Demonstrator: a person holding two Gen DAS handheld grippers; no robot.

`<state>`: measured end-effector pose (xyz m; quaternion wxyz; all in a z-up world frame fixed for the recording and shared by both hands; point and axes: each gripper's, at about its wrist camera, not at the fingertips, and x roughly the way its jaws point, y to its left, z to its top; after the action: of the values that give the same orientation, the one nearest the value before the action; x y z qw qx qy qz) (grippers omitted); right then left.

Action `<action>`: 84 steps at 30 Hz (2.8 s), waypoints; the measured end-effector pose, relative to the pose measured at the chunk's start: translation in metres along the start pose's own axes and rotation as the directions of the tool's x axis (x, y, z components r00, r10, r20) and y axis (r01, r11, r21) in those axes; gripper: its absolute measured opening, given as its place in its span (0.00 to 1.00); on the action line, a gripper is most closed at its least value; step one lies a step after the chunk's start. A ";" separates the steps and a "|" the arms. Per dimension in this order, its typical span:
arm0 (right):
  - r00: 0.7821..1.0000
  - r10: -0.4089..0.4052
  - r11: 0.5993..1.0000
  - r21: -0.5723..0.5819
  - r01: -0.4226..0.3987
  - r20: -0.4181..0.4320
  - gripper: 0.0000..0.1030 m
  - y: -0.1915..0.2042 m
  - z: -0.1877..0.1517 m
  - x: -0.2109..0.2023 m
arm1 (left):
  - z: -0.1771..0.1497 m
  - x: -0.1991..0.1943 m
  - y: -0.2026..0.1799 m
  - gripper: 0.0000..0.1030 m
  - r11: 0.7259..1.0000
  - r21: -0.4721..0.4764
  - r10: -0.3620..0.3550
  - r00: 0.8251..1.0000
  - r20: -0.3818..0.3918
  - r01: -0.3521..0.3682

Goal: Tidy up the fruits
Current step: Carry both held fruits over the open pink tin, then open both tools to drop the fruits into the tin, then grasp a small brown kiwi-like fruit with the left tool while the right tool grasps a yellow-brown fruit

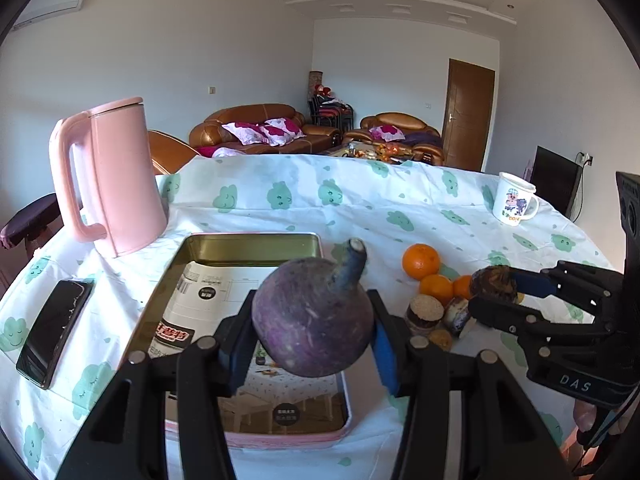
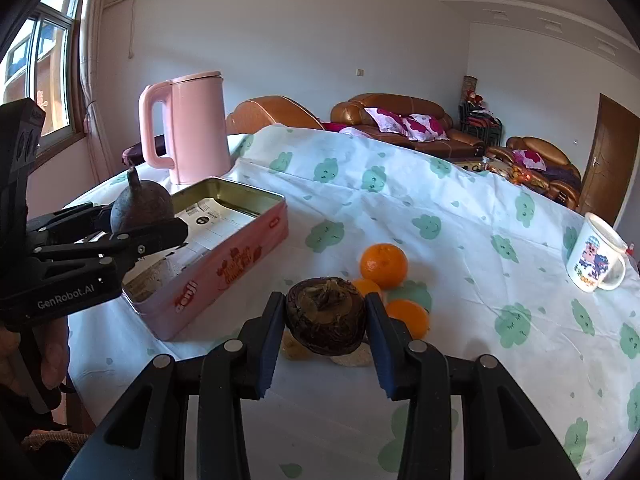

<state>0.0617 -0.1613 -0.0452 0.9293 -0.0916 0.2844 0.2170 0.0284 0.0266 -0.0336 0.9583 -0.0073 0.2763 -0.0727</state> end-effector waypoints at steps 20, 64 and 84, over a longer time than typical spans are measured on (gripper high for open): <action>0.990 0.139 0.989 -0.054 -0.138 0.003 0.41 0.046 0.065 0.056 | 0.015 0.028 0.054 0.51 0.994 -0.046 0.096 0.995 -0.039 -0.098; 0.981 0.195 0.981 -0.016 -0.195 -0.006 0.66 0.064 0.044 0.066 | 0.019 0.014 0.096 0.98 0.978 -0.133 0.162 0.987 0.011 -0.159; 0.980 -0.192 0.953 0.227 0.201 -0.061 0.68 -0.117 -0.048 -0.016 | -0.002 0.038 -0.073 0.90 0.996 0.081 -0.036 0.994 -0.102 0.045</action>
<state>0.0793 -0.2847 -0.0704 0.9449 -0.0142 0.3152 0.0871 0.0490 -0.0513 -0.0514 0.9409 0.0307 0.3208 -0.1039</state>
